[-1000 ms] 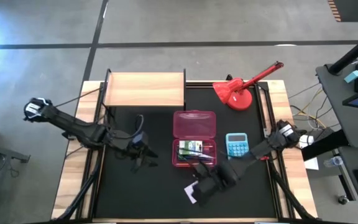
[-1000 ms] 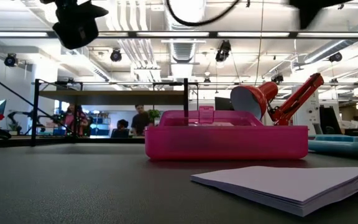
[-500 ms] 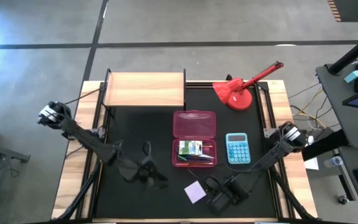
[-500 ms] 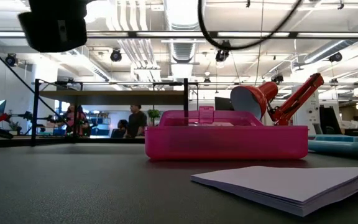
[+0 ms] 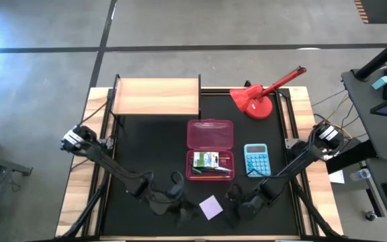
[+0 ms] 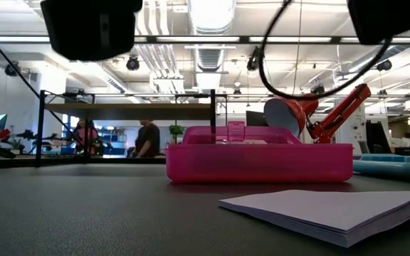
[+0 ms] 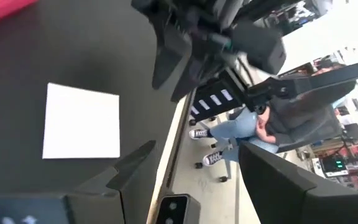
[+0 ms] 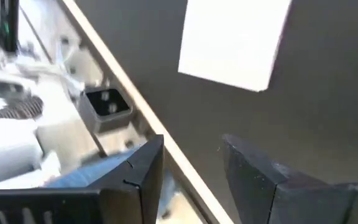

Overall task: Pack school essentials
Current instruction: Put the purple sticky notes into the pink supply box

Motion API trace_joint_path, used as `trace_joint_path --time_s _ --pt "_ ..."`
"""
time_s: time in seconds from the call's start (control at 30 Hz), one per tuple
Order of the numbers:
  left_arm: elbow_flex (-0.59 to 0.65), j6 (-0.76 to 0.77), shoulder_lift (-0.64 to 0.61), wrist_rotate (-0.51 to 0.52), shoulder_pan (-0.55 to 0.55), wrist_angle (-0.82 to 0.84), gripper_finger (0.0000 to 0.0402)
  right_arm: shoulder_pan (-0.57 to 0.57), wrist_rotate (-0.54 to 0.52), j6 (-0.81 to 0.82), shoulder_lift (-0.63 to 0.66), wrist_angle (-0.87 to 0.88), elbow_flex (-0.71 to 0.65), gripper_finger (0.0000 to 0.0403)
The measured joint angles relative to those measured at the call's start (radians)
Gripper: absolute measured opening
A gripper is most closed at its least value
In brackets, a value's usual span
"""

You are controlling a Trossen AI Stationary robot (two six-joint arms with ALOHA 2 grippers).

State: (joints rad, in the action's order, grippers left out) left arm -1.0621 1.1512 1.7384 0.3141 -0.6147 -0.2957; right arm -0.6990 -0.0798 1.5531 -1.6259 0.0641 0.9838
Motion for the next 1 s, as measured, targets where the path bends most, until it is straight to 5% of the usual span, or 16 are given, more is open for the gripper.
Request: trace_joint_path --time_s 0.6,1.0 --pt "-0.043 0.125 0.207 0.024 0.037 -0.001 0.0208 -0.008 -0.090 0.138 -0.016 -0.106 -0.068 0.0262" --pt "-0.065 0.051 0.252 0.008 0.048 0.001 0.0208 -0.045 -0.217 0.140 -0.047 -0.143 -0.062 0.0251"
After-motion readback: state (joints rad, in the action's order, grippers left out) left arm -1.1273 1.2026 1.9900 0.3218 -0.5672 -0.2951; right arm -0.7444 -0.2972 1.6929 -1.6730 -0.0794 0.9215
